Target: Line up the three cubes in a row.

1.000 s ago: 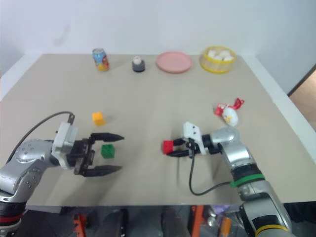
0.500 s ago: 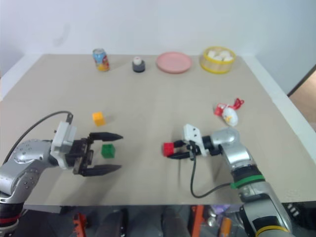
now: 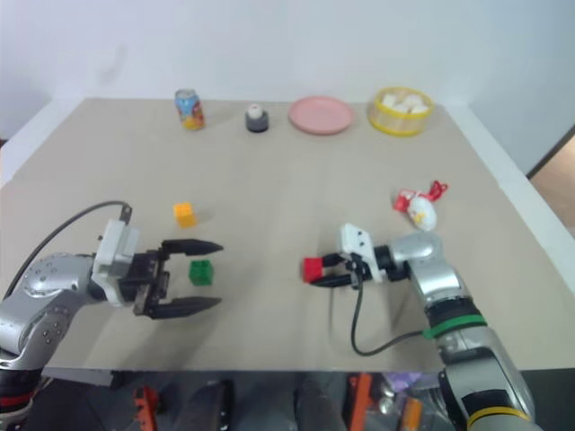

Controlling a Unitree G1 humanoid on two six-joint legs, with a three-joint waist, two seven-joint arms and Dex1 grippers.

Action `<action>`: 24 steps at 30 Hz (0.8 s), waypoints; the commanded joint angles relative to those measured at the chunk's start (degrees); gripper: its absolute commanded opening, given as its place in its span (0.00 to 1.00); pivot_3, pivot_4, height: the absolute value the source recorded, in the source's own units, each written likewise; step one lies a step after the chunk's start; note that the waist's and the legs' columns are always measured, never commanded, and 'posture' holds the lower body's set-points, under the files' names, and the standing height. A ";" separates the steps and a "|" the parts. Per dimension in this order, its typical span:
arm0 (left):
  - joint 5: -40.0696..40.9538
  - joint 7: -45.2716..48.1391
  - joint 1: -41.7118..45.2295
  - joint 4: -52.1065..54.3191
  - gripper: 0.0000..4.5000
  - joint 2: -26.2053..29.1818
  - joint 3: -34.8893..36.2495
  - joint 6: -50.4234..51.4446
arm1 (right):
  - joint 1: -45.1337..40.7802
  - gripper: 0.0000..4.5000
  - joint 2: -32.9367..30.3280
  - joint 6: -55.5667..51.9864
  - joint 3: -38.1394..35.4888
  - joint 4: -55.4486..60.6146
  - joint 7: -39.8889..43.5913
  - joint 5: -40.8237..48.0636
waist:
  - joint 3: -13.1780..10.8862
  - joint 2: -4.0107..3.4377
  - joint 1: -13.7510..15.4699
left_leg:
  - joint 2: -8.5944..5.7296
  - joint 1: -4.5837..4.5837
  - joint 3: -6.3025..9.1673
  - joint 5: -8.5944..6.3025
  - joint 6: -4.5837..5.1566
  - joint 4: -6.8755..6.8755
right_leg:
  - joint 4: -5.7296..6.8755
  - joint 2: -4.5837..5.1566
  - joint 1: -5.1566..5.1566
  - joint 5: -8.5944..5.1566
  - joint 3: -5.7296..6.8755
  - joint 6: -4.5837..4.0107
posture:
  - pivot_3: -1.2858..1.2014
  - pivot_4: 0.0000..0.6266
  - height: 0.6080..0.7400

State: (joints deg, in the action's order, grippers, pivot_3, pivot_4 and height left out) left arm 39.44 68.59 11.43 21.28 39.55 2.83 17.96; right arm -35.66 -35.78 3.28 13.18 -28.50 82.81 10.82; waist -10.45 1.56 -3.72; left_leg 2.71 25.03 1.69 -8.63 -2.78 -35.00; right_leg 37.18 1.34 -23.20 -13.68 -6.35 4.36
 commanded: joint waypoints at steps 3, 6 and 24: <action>0.65 -0.71 0.07 2.26 0.96 0.70 1.67 -0.23 | -0.19 0.57 -0.95 1.07 -0.54 -2.50 -0.32 -1.87 | 0.00 0.01 0.00 | 0.00 0.00 0.00 0.01 0.00 0.00 | 0.00 0.00 0.00 0.02 0.00 0.00 | 0.52 0.24 1.00; 0.73 -0.98 0.07 2.31 0.96 0.74 1.77 -0.21 | -0.42 0.79 -0.67 2.12 -0.19 -3.28 -1.15 -2.85 | 0.01 0.01 -0.07 | 0.01 -0.03 -0.01 0.01 0.00 0.00 | 0.00 -0.01 0.00 0.07 0.00 0.00 | 0.52 0.24 1.00; -0.88 -2.02 1.11 0.31 0.96 -2.06 -0.39 -1.59 | -6.38 0.99 -12.19 -5.82 -3.45 -6.87 9.34 0.02 | 0.00 0.00 0.93 | 0.00 0.07 -0.11 0.25 -0.06 0.13 | -0.01 0.04 -0.16 0.12 -0.01 -0.05 | 0.52 0.24 1.00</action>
State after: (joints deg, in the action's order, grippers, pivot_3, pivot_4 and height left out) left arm 38.72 66.56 11.62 21.19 37.63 2.22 17.53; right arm -40.85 -46.31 -2.25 11.34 -35.32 87.73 9.94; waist -10.45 1.56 -2.79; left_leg 2.72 25.09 1.59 -8.38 -2.85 -34.85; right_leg 37.17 1.37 -23.36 -13.57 -6.35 4.30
